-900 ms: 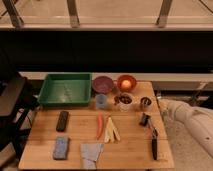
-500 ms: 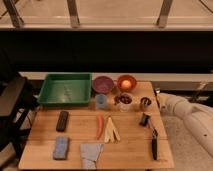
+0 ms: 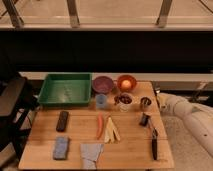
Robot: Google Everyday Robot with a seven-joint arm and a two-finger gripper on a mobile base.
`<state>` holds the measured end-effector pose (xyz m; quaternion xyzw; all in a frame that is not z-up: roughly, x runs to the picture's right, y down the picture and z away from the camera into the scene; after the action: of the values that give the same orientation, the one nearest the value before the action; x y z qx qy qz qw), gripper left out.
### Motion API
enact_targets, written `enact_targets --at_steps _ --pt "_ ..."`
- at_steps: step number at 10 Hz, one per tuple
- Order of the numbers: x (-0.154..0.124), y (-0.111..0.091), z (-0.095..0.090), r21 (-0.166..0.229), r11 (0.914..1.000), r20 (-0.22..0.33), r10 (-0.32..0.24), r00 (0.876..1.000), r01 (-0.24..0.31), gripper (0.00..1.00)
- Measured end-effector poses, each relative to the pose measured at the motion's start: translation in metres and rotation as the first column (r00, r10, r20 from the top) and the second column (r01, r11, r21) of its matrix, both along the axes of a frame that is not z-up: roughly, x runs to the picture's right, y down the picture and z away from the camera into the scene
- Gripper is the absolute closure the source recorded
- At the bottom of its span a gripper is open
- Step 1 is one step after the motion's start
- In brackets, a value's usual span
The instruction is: Place fork in metal cup
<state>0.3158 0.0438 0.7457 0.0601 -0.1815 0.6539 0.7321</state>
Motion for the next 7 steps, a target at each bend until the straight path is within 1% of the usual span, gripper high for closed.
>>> enact_targets --at_steps 1,2,3,4,5,7 --pt "0.002 -0.005 -0.001 0.025 0.9997 -0.016 0.002 1.0 -0.001 1.0" --pt "0.003 -0.015 -0.002 0.051 0.9987 -0.021 0.002 1.0 -0.001 1.0" --pt "0.002 -0.028 -0.001 0.07 0.9975 -0.02 0.001 1.0 0.0 1.0" --pt "-0.001 -0.046 0.003 0.094 0.9955 -0.016 -0.007 1.0 0.008 1.0" --pt "-0.002 -0.057 0.005 0.107 0.9943 -0.007 -0.008 1.0 0.009 1.0" --pt "0.0 -0.067 0.009 0.113 0.9936 0.018 -0.002 1.0 -0.001 1.0"
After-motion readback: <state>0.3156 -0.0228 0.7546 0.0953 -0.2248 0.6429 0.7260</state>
